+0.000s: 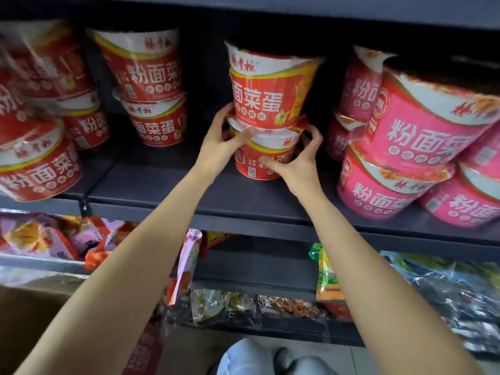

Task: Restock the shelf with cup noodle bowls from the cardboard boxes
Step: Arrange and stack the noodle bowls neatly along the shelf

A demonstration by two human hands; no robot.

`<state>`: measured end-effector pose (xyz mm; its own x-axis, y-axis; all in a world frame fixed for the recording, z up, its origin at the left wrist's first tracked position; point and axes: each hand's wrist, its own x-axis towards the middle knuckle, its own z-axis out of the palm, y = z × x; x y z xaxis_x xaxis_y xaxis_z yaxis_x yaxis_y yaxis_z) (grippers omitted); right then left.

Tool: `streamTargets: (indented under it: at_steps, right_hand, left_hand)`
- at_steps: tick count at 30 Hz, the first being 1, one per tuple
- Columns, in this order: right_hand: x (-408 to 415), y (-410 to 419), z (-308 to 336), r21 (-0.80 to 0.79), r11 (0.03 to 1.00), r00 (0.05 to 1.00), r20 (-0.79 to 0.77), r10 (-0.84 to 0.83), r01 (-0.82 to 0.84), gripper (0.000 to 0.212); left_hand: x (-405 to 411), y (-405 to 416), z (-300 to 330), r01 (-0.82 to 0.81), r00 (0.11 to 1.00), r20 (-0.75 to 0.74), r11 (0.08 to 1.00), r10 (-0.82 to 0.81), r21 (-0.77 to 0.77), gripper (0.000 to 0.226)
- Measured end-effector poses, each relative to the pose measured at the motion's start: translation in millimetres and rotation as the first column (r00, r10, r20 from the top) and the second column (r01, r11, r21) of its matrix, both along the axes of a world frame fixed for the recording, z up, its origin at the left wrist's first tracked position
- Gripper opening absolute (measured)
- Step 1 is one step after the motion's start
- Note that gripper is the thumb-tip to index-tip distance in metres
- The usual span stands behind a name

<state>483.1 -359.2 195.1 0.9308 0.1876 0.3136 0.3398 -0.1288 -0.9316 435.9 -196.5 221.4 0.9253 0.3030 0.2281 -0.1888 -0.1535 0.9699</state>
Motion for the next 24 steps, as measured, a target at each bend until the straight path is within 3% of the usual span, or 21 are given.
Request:
streamTargets:
  at_steps: [3,7,10,12,15,19,22,24]
  right_hand:
    - [8.0,-0.6,-9.1,0.0,1.0,0.999,-0.022,-0.031,0.031,0.115]
    - [17.7,-1.9,-7.6,-0.078,0.997,0.997,-0.071,0.022,-0.028,0.134]
    - [20.4,0.4,-8.4,-0.069,0.997,0.997,-0.076,0.02,-0.025,0.131]
    - [18.6,6.1,-12.0,-0.066,0.993,0.995,-0.032,-0.095,0.093,0.128]
    - [16.7,18.9,-12.9,-0.092,0.94,0.944,-0.007,-0.329,0.327,0.124]
    - [14.1,48.1,-0.9,-0.205,0.739,0.759,0.038,-0.65,0.642,0.118]
    - [21.6,60.3,5.1,-0.193,0.712,0.718,-0.053,-0.694,0.675,0.097]
    - [24.2,55.9,-0.9,-0.161,0.733,0.743,0.006,-0.669,0.661,0.099]
  left_hand:
    - [14.3,-2.7,12.4,-0.002,1.0,0.021,0.999,0.001,0.041,0.101]
    - [33.1,11.0,33.7,0.117,0.992,0.024,0.986,-0.12,0.121,0.126]
    - [42.4,15.3,41.5,0.139,0.988,0.034,0.969,-0.149,0.205,0.111]
    - [44.5,5.2,41.7,0.049,0.994,0.085,0.971,-0.071,0.235,0.102]
    - [47.8,-20.3,33.2,-0.12,0.982,0.169,0.965,0.082,0.231,0.112]
    - [60.4,-54.4,30.5,-0.292,0.943,0.234,0.927,0.238,0.235,0.118]
    - [72.3,-68.1,31.2,-0.369,0.918,0.248,0.897,0.31,0.243,0.121]
    - [81.7,-69.2,31.3,-0.399,0.91,0.233,0.88,0.344,0.259,0.125]
